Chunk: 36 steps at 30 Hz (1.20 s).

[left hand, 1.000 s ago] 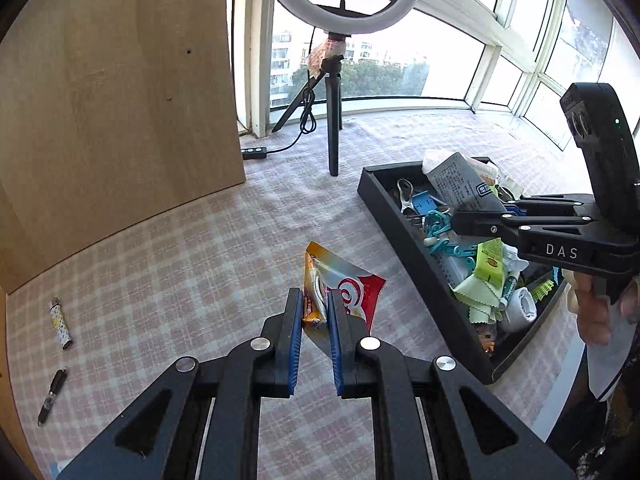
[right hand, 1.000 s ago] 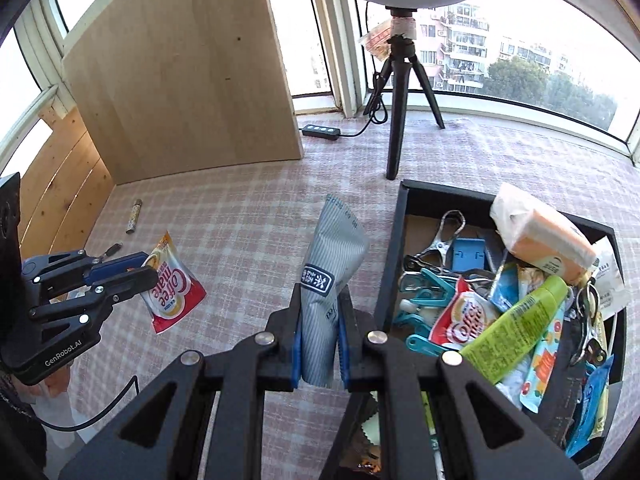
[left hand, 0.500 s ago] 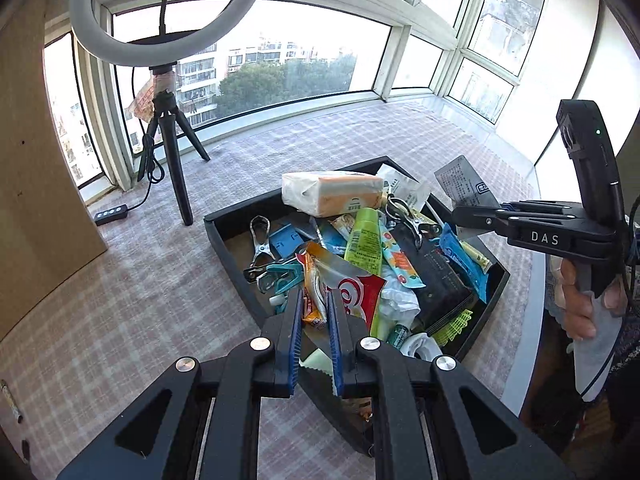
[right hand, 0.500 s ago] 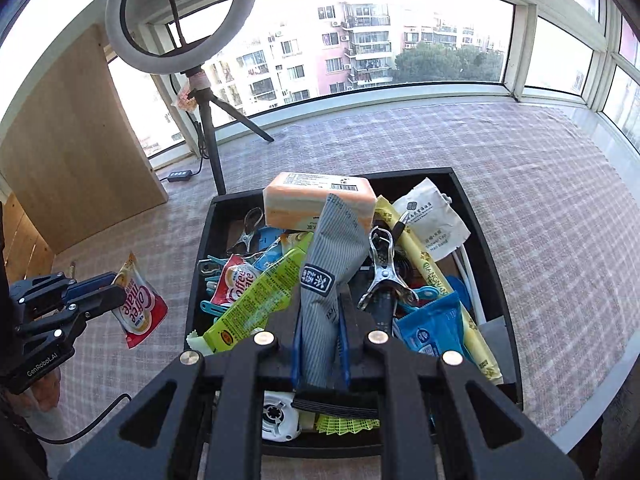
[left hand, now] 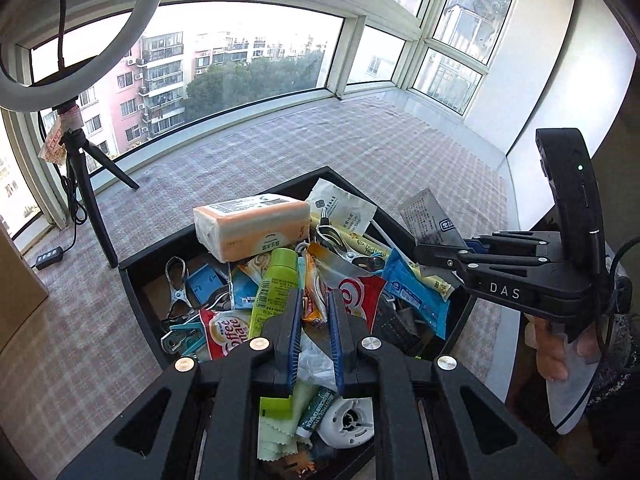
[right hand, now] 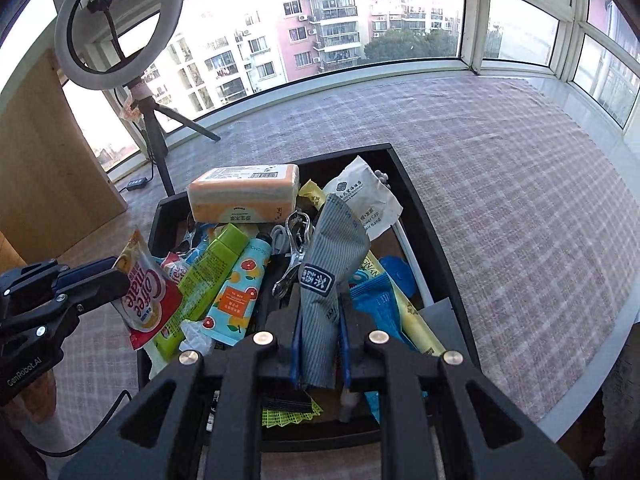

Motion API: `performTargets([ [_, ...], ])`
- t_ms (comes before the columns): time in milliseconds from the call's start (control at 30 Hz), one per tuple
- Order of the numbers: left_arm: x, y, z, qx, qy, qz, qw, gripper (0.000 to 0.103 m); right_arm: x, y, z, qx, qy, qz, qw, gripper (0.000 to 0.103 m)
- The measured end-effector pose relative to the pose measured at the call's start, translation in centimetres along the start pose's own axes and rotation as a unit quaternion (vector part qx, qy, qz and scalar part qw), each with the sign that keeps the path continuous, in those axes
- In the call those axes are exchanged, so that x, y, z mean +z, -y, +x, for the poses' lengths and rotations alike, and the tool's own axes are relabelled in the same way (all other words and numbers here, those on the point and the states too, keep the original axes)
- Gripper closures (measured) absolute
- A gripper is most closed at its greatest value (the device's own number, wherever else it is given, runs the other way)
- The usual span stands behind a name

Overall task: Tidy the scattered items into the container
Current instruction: 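Carry the coffee packet and grey sachet over the black tray with both tools, then open both tools to drop the packet and sachet into the tray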

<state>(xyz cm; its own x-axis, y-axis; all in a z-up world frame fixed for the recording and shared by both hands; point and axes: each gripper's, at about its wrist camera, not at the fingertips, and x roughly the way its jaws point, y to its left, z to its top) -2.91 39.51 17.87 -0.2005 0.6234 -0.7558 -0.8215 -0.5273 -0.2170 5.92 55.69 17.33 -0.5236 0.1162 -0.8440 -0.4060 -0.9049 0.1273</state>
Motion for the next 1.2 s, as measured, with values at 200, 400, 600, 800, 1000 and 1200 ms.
performTargets([
  [200, 0.1, -0.1, 0.3, 0.024, 0.001, 0.004, 0.9997, 0.059, -0.1, -0.7, -0.7, -0.013, 0.019, -0.017, 1.000, 0.051],
  [400, -0.7, -2.0, -1.1, 0.041, 0.004, -0.010, 0.9991, 0.059, 0.3, -0.6, -0.7, -0.004, 0.015, 0.001, 1.000, 0.051],
  [600, -2.3, -3.9, -3.8, 0.067, 0.012, -0.027, 0.9973, 0.059, 0.1, -2.9, -1.1, 0.005, 0.014, -0.020, 1.000, 0.051],
  [800, -4.7, -5.6, -7.4, 0.099, 0.020, -0.044, 0.9939, 0.059, -0.4, -6.2, -1.7, 0.023, 0.010, -0.048, 0.999, 0.050],
  [1000, -8.2, -7.7, -10.8, 0.134, 0.022, -0.072, 0.9881, 0.059, -1.3, -10.8, -2.0, 0.039, 0.004, -0.090, 0.995, 0.042],
  [1200, -13.3, -10.8, -14.6, 0.179, 0.006, -0.100, 0.9788, 0.058, -2.3, -16.8, -1.6, 0.054, 0.001, -0.141, 0.989, 0.038],
])
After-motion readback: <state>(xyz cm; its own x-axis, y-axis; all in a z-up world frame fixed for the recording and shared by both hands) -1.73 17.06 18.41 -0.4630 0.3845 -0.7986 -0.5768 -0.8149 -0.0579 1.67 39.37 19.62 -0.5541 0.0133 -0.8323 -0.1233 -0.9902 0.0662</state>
